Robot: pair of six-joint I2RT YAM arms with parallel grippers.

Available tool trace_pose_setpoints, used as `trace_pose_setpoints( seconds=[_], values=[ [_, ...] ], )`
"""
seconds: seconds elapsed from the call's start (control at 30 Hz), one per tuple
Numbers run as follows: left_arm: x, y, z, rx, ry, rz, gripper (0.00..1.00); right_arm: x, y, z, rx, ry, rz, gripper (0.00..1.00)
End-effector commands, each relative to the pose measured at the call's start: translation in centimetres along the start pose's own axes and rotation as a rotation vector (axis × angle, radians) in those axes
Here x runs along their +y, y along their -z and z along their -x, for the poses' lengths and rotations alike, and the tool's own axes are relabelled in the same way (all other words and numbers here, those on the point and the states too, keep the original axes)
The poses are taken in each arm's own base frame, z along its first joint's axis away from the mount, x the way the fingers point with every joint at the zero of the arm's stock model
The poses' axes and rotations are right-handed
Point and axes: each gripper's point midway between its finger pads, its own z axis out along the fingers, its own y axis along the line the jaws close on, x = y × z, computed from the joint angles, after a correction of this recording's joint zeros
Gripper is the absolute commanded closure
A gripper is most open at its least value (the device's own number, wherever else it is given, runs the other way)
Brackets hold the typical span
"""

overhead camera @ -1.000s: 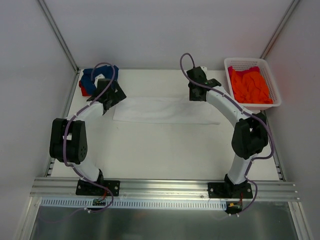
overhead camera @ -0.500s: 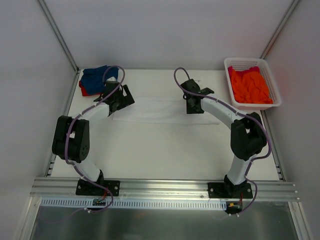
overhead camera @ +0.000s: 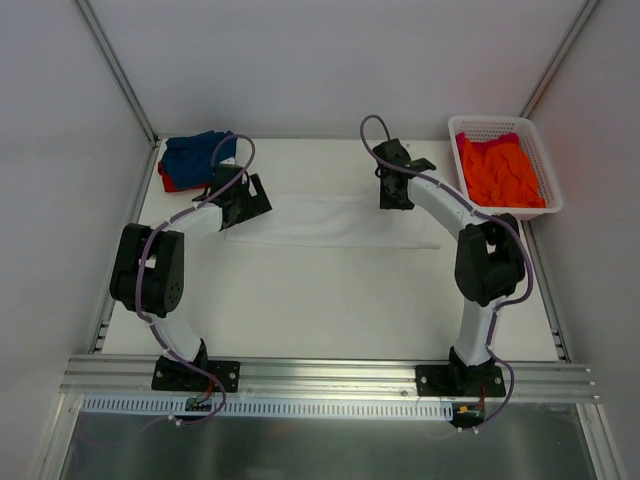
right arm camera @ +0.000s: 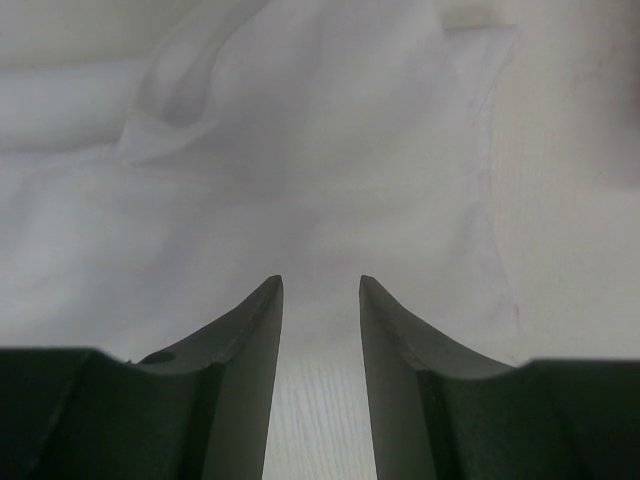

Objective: Fold and stack the t-shirts
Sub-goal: Fold the tshirt

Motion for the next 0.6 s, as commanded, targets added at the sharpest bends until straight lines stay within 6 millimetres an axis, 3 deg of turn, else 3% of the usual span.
trace_pose_setpoints(
  seconds=[0.0, 0.2, 0.57],
  values=[
    [-1.4, 0.7, 0.0, 0.005, -0.036, -0.044, 0.09, -1.1, -0.2, 4.7, -0.053, -0.024, 0.017, 0.6],
    [-1.6, 0.8, -0.9, 0.019, -0.048, -0.047, 0.09, -1.3, -3.2, 8.2, -0.055, -0.045, 0.041, 0.6],
    [-2.0, 0.6, -1.4, 0.036, -0.056, -0.057, 0.09, -2.4, -8.4, 11.4, -0.056, -0.1, 0.114, 0.6]
  ],
)
